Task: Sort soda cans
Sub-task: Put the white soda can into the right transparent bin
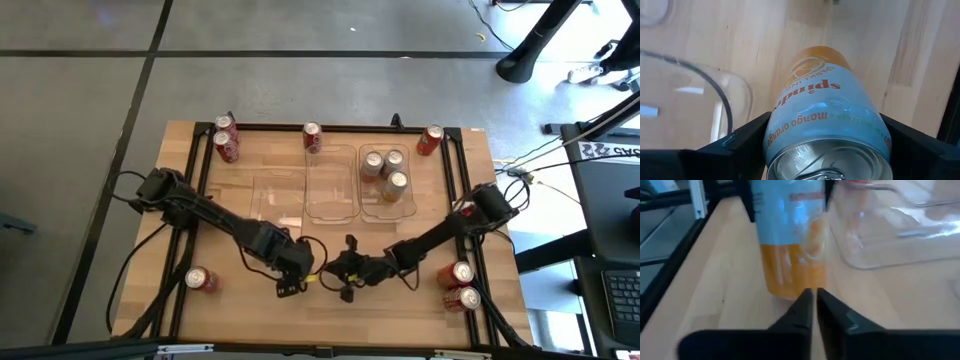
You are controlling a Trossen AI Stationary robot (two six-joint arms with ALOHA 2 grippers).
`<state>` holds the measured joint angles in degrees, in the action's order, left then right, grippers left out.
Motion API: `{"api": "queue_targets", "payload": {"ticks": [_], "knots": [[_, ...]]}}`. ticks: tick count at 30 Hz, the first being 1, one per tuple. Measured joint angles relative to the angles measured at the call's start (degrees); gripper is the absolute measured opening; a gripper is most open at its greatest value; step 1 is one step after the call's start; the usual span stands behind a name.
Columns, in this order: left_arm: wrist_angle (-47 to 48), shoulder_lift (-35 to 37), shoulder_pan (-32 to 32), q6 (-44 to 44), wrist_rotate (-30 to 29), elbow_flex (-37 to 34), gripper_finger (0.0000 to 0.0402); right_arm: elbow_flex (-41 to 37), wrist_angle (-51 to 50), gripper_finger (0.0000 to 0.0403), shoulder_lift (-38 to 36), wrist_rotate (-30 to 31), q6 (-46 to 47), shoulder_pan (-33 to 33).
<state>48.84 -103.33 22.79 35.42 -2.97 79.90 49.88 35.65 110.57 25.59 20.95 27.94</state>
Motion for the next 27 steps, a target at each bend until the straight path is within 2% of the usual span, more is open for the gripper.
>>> {"api": "queue_targets", "payload": {"ticks": [1, 6, 10, 20, 27], "knots": [[-0.2, 0.0, -0.1, -0.3, 0.0, 0.0, 0.0295, 0.5, 0.9, 0.0009, 0.8, -0.4, -0.4, -0.1], [-2.1, 0.0, -0.6, -1.3, -1.2, 0.0, 0.0295, 4.0, 2.0, 0.0025, 4.8, -2.0, -0.6, -1.1], [-2.4, 0.0, -0.5, -1.1, -1.3, -0.2, 0.0295, 6.3, 2.0, 0.0007, 7.3, -2.4, -2.0, -1.1], [-5.1, -0.1, 1.1, -1.4, -7.5, -0.3, 0.0294, 6.6, 2.8, 0.0003, 10.0, -0.7, -1.9, -0.9], [-10.4, -0.2, 1.1, -2.7, -9.0, -2.3, 0.0294, 6.5, 1.8, 0.0002, 10.2, 0.2, -2.0, -0.9]]}}
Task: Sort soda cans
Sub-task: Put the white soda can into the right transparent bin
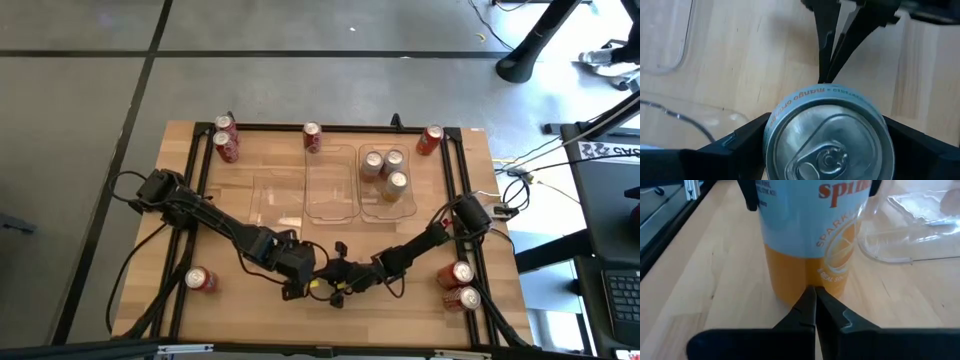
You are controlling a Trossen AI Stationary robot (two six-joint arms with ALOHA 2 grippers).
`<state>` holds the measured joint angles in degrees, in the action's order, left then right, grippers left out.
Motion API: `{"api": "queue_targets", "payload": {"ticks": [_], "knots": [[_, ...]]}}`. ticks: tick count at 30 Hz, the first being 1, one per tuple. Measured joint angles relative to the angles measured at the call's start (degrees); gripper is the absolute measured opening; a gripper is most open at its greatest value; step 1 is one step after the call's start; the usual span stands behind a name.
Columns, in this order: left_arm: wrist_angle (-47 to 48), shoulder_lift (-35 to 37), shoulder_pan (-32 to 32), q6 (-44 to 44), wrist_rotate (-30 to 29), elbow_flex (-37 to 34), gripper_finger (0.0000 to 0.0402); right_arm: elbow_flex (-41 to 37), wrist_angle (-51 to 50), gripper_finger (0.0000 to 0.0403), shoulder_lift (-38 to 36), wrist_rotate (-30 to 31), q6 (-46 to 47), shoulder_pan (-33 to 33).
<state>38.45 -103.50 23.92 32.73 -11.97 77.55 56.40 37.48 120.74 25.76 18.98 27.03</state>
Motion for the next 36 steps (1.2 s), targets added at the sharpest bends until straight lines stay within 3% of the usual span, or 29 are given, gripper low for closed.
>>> {"api": "queue_targets", "payload": {"ticks": [8, 20, 31, 36], "knots": [[-5.0, 0.0, -0.1, -1.2, -1.8, -0.5, 0.0306, 0.0, -0.3, 0.0001, 0.2, 0.0, -0.6, -0.1], [-3.1, 0.0, -0.1, -1.3, -1.1, -0.4, 0.0321, 0.0, -0.2, 0.0032, 0.2, -1.7, 0.7, -0.2], [-2.8, 0.5, -0.1, -2.6, -0.4, -0.3, 0.0345, 0.0, -0.7, 0.0125, -0.6, -2.5, 0.9, -0.1], [-0.8, 2.8, -0.1, -2.8, -0.3, 0.1, 0.0345, 0.0, -6.7, 0.0162, -5.1, -2.4, 0.7, -0.1]]}}
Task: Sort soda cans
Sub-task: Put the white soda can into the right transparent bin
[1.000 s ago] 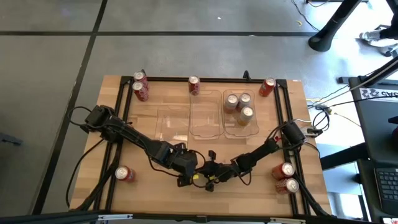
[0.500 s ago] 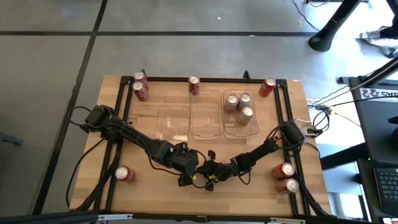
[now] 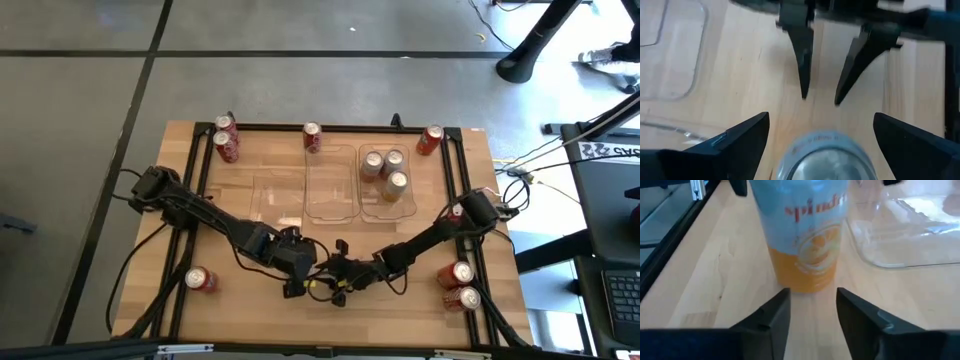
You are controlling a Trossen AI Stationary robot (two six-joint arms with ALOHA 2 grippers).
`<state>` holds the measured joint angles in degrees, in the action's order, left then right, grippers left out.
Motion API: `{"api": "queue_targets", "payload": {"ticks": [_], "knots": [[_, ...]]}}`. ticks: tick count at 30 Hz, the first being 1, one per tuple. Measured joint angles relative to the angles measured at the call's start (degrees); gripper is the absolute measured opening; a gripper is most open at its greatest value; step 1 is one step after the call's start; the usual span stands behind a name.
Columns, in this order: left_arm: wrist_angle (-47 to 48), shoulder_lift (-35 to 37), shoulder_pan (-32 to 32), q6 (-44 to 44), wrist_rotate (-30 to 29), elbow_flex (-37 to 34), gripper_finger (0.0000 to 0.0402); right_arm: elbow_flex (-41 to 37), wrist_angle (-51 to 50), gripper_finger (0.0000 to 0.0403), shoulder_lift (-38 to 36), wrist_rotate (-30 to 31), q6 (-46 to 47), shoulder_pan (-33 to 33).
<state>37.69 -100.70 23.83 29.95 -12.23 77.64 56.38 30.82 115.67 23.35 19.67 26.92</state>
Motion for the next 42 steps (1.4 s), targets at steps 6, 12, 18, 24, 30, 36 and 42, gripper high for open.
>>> {"api": "queue_targets", "payload": {"ticks": [6, 12, 18, 24, 30, 36, 42], "knots": [[3.6, 4.7, 0.3, -0.1, 0.0, 1.1, 0.0345, 0.0, -5.0, 0.0212, -6.8, -1.0, 0.3, 0.0], [11.3, 11.0, 3.1, 3.7, -3.3, 1.1, 0.0345, 3.9, -5.9, 0.0292, -10.7, -2.0, 1.5, -1.1], [15.7, 16.4, 10.3, 10.8, -11.0, -2.1, 0.0345, 12.6, -10.4, 0.0347, -8.4, -2.6, -1.9, -2.4], [14.3, 18.1, 17.6, 20.8, -15.9, -10.3, 0.0345, 17.3, -13.0, 0.0355, -4.8, -4.9, -4.1, -3.4], [0.4, 17.8, 20.2, 24.9, -18.8, -19.8, 0.0345, 17.2, -12.8, 0.0356, -2.9, -5.0, -3.6, -3.4], [-11.9, 17.7, 19.2, 23.6, -21.5, -26.2, 0.0345, 17.2, -11.1, 0.0356, 0.1, -3.5, -3.5, -3.8], [-18.4, 17.4, 17.0, 20.7, -22.3, -29.6, 0.0345, 17.2, -10.5, 0.0356, 1.5, -2.0, -3.4, -3.8]]}}
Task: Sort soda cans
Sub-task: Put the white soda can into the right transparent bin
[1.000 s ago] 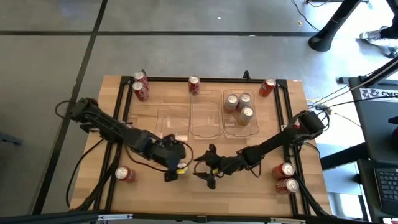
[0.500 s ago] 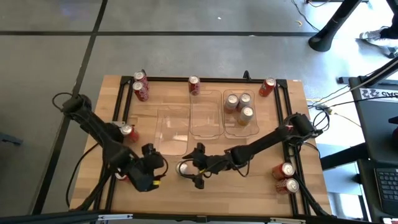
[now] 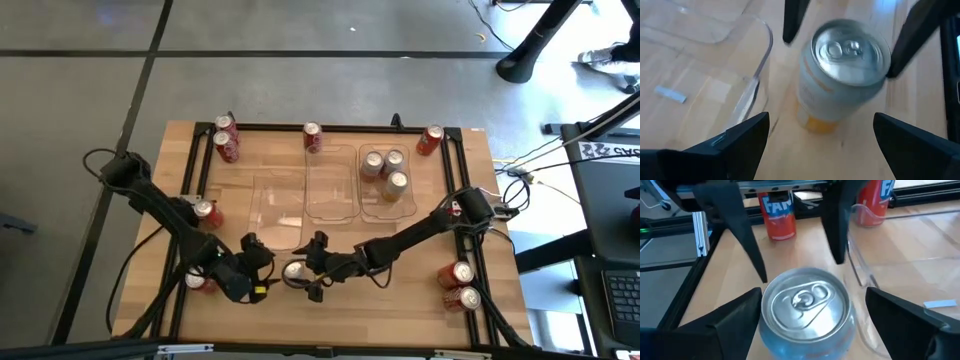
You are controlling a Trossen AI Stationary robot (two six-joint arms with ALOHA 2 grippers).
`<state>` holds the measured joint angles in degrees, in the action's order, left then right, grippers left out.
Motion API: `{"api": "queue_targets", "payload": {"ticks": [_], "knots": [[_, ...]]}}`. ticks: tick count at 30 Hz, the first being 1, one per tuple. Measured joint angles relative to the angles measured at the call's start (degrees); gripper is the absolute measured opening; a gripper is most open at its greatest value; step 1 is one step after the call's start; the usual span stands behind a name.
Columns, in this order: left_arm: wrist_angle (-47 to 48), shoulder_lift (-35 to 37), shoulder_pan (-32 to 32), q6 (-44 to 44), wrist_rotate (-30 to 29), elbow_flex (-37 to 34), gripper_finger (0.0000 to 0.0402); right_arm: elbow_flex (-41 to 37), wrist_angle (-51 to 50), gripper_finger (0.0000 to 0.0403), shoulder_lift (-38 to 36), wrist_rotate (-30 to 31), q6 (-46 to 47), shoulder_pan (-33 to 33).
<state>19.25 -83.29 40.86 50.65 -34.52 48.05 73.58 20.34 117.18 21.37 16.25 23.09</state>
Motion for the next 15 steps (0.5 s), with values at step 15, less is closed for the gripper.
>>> {"api": "queue_targets", "payload": {"ticks": [15], "knots": [[-9.4, 0.0, -3.1, -7.5, -0.2, -2.8, 0.0345, 0.0, 3.7, 0.0346, 3.2, 2.0, -0.1, 0.0]]}}
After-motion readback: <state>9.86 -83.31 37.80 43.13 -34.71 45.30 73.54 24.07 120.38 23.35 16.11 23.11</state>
